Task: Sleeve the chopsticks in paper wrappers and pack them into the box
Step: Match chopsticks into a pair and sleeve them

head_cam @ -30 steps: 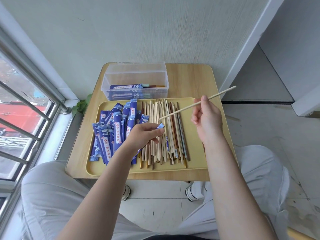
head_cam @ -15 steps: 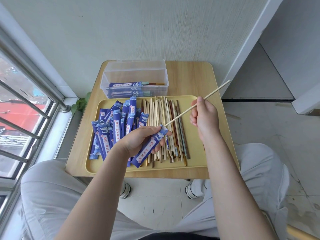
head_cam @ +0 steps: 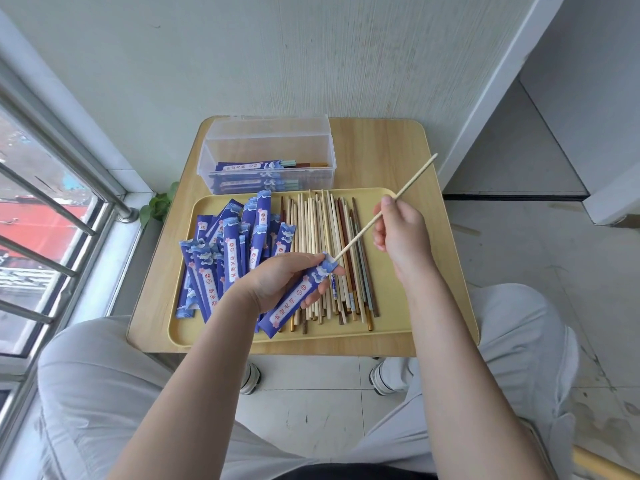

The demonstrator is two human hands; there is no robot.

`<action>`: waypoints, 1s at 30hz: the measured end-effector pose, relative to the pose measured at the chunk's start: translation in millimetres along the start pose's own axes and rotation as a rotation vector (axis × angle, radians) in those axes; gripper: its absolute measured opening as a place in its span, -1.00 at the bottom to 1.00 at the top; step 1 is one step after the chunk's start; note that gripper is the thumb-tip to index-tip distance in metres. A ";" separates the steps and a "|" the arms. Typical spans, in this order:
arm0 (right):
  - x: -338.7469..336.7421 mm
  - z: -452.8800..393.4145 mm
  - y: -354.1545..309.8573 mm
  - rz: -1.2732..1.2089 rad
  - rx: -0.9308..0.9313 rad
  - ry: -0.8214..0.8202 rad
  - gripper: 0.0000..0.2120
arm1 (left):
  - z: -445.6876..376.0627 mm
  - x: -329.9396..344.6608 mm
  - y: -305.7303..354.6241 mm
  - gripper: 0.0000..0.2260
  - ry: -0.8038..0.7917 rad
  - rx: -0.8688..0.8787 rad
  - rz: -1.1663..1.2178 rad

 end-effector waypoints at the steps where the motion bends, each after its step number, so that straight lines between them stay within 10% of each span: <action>1: 5.9 0.6 3.1 0.045 0.014 -0.033 -0.71 | -0.5 0.5 -0.3 -0.62 0.007 -0.007 0.006; 4: 23.3 4.6 9.7 0.178 0.050 -0.116 -0.83 | -3.1 -2.5 -1.6 -0.61 0.065 -0.023 -0.009; 9: 48.2 12.3 19.6 0.279 0.055 -0.188 -0.05 | -9.1 -14.4 -8.8 -0.62 0.212 -0.040 0.000; 14: 57.7 12.3 29.9 0.287 0.070 -0.233 0.09 | -7.9 -20.9 -10.6 -0.62 0.262 -0.043 -0.015; 23: 42.8 -0.6 32.3 0.405 0.088 -0.168 -0.59 | -0.2 -28.5 -20.3 -0.67 0.311 -0.074 0.048; 30: 41.9 7.6 48.5 0.844 0.068 -0.080 -0.93 | 6.6 -67.3 -23.0 -0.74 0.656 -0.051 -0.053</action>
Point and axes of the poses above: each hand's wrist, its own z-axis away from the middle knuckle, its own x-axis out of the palm, y = z × x, the point moved 10 cm from there along -z, towards the middle knuckle, and after that the axes turned 5 degrees about x, right-handed, at the moved point
